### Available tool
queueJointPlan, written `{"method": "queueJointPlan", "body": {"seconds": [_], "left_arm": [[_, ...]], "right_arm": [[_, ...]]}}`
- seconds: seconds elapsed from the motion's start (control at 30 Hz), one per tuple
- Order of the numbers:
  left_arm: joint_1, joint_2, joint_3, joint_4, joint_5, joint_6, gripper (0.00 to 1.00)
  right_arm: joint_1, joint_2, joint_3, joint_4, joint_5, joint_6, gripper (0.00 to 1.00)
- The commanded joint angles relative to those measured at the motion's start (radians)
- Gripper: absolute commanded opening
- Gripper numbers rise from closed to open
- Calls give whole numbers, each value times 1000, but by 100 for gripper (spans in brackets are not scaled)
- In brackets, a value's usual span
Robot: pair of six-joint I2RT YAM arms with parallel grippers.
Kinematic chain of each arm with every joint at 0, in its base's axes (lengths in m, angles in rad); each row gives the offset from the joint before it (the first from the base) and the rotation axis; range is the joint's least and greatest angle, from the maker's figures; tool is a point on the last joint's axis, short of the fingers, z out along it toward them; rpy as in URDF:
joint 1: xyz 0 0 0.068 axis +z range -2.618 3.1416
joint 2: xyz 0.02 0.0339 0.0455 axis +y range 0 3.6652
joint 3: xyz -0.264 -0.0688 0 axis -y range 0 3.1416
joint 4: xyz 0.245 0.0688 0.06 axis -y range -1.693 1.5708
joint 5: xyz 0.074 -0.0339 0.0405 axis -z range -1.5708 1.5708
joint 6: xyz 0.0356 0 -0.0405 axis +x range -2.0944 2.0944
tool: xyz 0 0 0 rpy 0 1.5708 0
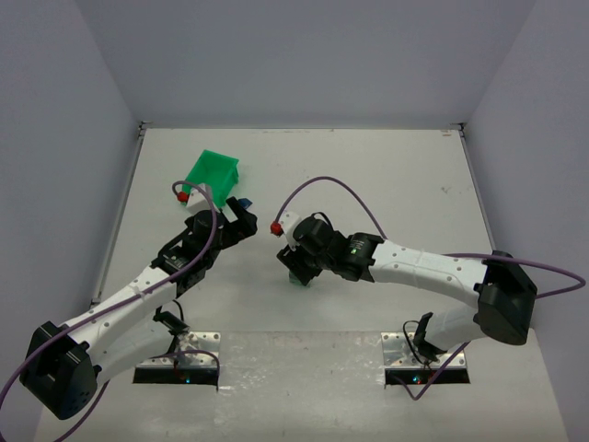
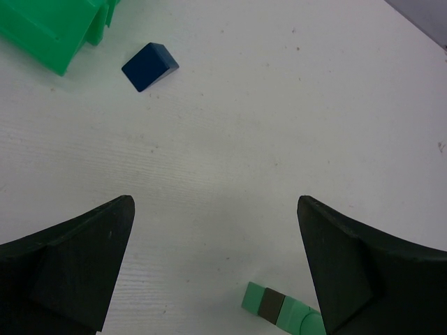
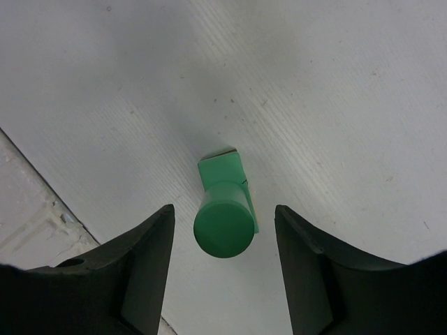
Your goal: Build the wood block tower
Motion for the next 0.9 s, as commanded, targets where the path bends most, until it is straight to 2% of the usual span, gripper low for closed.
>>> {"method": "queueJointPlan", "body": {"seconds": [0.0, 0.23, 0.87], "left_arm": [[7, 4, 16, 40, 9, 19, 100], [7, 5, 18, 40, 12, 22, 100], [9, 4, 19, 43, 23, 29, 100]], "right_arm": [[6, -13, 41, 12, 22, -2, 60], [6, -43, 18, -38, 36, -39, 67], [6, -16, 23, -47, 78, -53, 67]]}}
